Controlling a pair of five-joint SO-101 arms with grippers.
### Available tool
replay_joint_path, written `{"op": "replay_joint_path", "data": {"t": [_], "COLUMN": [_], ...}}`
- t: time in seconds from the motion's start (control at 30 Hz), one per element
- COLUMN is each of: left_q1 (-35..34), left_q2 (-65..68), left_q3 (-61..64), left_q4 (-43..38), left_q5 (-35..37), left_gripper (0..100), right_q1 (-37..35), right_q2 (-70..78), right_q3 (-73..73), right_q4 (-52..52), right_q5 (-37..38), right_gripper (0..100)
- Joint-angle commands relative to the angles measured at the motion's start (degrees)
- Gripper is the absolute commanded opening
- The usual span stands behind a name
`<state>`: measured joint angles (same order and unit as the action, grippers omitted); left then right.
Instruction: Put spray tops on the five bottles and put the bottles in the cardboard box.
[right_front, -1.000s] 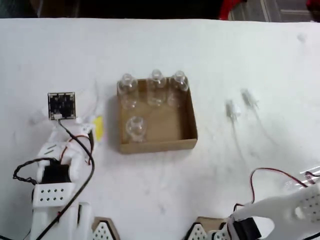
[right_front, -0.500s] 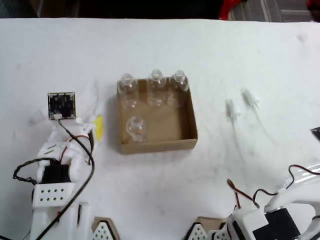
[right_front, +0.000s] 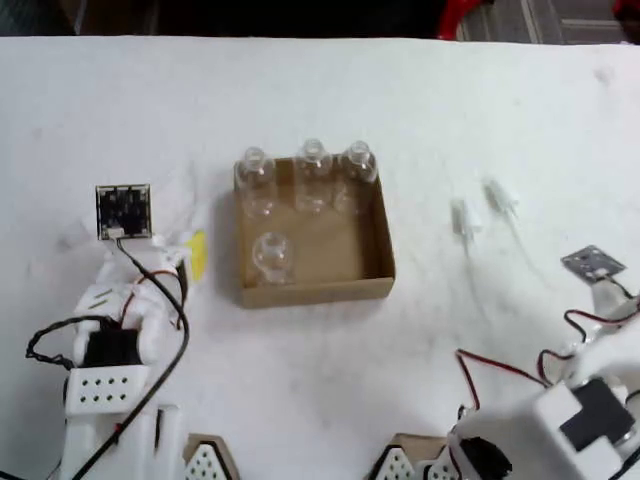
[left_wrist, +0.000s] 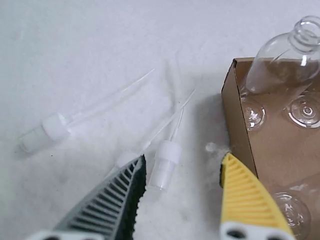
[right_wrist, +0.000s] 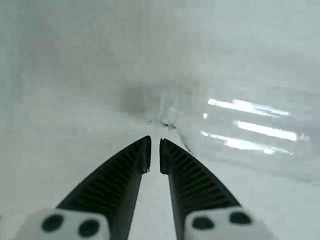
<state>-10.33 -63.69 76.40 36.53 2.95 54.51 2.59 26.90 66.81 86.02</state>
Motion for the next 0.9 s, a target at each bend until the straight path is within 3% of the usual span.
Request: {"op": "replay_joint_path", "data": {"t": [0.0,0.07,0.33,0.57,0.7,0.87], "left_q1": [-0.5,-0.5,-0.5,-0.5,-0.5,-0.7], "left_q2": [-1.1,-1.1,-1.1,-1.1,-1.1,-1.1], "left_q3": [-0.4,-0.4,-0.4,-0.4,-0.4,-0.4], "left_q4": [-1.1,-1.1,-1.1,-1.1,-1.1,-1.0], "left_q5": [0.1,0.1,0.1,0.1,0.1,0.1], "left_gripper": [23,23,23,23,23,23], "right_q1": [-5.1,-8.3,-22.0,-25.8,-26.0,-22.5], "right_q2": [1.9,1.9,1.7,-7.9,-12.5,-13.9], "right_q3": [-0.5,-0.7,-3.1,-9.1,-9.7,-9.9], "right_q4": [-1.0,-0.8,-9.5,-2.1,-1.5,10.2], "right_q5": [0.5,-0.9,-22.3,-24.2,-19.4,5.5], "right_gripper": [1.6,1.6,1.6,1.9,4.4,22.3]}}
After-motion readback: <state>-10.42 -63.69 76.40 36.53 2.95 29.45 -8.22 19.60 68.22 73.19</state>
